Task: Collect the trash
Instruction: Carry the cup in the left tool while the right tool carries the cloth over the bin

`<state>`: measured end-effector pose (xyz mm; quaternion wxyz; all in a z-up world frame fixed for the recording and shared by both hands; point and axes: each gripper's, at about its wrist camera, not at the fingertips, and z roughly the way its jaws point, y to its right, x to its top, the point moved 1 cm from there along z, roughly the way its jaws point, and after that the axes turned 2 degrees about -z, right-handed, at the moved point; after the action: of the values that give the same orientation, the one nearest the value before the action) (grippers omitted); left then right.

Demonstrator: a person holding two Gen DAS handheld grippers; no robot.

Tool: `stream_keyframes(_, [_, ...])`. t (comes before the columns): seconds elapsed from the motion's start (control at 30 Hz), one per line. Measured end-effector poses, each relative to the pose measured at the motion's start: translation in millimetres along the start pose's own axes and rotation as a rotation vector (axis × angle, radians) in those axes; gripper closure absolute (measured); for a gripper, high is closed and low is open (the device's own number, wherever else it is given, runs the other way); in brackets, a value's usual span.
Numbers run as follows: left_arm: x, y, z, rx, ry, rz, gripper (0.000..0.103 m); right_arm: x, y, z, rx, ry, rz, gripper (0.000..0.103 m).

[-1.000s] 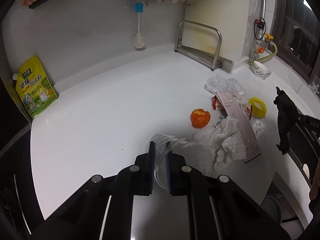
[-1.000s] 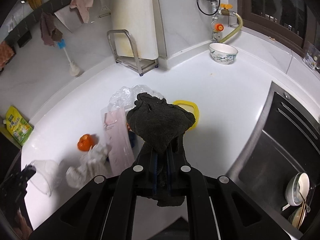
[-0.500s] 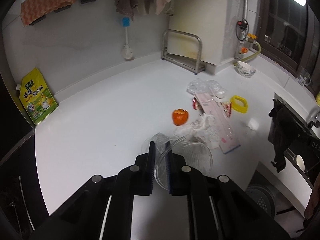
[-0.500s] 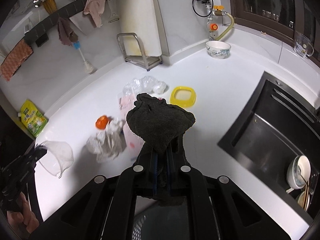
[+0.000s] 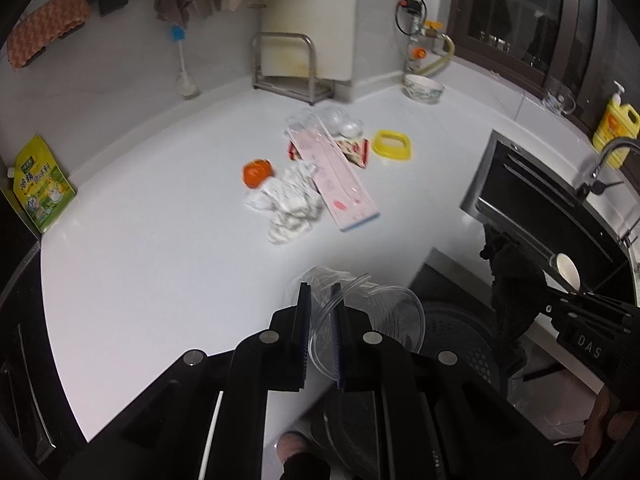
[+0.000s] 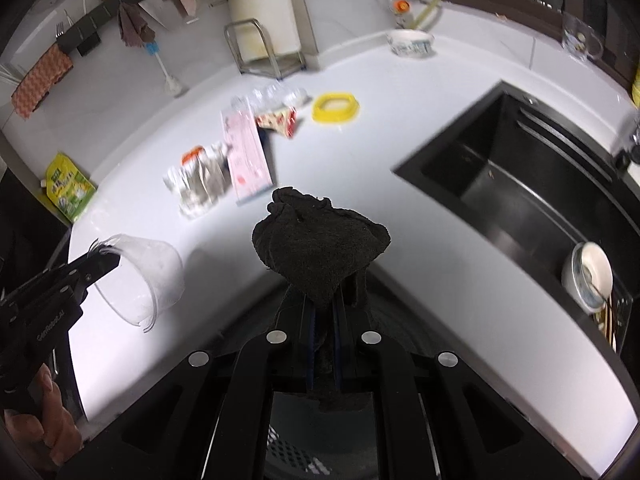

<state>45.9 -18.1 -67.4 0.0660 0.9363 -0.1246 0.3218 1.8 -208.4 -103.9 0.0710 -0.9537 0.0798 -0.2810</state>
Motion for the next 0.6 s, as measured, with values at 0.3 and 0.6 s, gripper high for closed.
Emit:
stream_keyframes(0.3, [-31.0,40.5,9.3,-0.035,-0.073,0.021,0.092,-39.4,22.5,1.3,-0.005,-0.049,-0.018,0.096])
stream_keyframes(0.6, [-62.8,62.6,32.6,-0.043,-0.163,0.055,0.092,-68.8,27.8,23.7,0.017,-0.113,-0.045,0.096])
